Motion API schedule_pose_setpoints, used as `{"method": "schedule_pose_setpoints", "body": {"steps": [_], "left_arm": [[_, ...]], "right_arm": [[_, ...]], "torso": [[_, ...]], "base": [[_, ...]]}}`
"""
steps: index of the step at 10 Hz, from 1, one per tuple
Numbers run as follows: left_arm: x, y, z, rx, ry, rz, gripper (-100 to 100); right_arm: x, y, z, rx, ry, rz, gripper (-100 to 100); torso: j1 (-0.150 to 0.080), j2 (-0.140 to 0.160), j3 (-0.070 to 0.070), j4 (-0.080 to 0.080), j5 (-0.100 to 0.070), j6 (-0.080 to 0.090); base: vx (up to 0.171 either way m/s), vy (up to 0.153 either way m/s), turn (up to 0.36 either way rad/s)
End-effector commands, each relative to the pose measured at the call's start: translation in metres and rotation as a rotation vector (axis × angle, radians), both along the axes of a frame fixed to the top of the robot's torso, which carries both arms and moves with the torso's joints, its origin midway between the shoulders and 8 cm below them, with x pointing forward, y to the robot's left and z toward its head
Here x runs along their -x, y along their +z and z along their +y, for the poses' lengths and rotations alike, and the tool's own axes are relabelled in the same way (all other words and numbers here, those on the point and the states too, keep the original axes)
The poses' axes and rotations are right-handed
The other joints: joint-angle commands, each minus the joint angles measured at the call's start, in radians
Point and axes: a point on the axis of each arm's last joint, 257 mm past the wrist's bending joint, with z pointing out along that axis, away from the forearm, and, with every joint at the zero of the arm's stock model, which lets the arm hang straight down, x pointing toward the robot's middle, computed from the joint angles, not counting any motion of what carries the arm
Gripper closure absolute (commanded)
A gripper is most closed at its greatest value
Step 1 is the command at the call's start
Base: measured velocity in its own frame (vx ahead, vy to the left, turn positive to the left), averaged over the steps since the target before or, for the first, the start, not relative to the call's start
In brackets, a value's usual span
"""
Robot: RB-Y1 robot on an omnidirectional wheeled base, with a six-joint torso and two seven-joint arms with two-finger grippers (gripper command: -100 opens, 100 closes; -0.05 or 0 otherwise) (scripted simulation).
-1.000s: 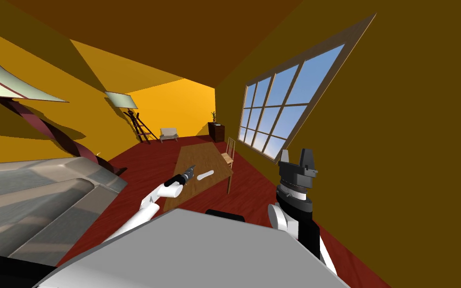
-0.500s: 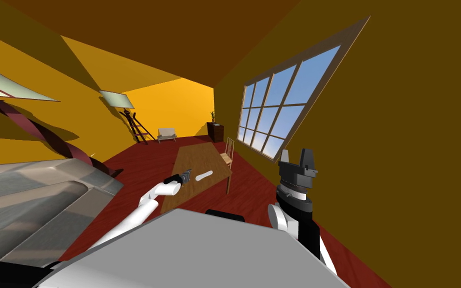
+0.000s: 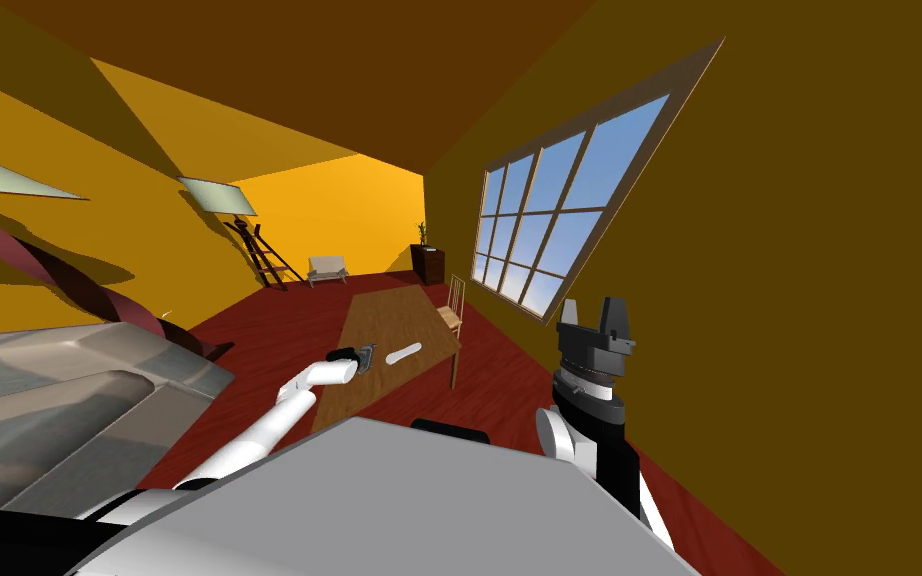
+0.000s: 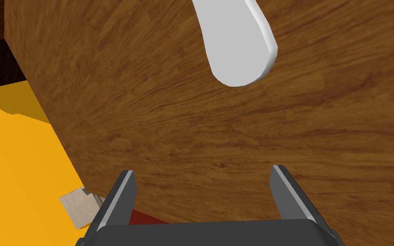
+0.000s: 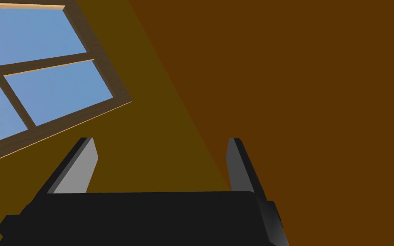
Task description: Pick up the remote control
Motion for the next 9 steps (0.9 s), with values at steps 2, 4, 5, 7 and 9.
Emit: {"method": "schedule_pose_setpoints", "body": {"steps": [2,4,5,7,9], "left_arm": [[0.018,-0.014,0.019,0.042,0.074,0.083,-100],[0.029,-0.021,0.028,0.071,0.121,0.132,-100],[0.035,-0.027,0.031,0.074,0.131,0.150,-100],[0.048,-0.034,0.039,0.103,0.183,0.198,-100],[0.060,-0.040,0.046,0.134,0.234,0.240,-100]], "right_arm": [[0.000,0.000,0.000,0.000,0.000,0.000,0],[0.000,0.000,0.000,0.000,0.000,0.000,0],[0.000,0.000,0.000,0.000,0.000,0.000,0],[0.000,0.000,0.000,0.000,0.000,0.000,0],[0.000,0.000,0.000,0.000,0.000,0.000,0]], "torso": [[0.000,0.000,0.000,0.000,0.000,0.000],[0.000,0.000,0.000,0.000,0.000,0.000],[-0.001,-0.001,0.000,0.000,0.000,0.000],[0.000,-0.001,0.000,0.000,0.000,0.000],[-0.001,-0.001,-0.001,0.000,0.000,0.000]], "base": [[0.029,-0.022,-0.065],[0.033,-0.028,-0.054],[0.036,-0.026,-0.046],[0.035,-0.023,-0.071],[0.046,-0.035,-0.069]]}}
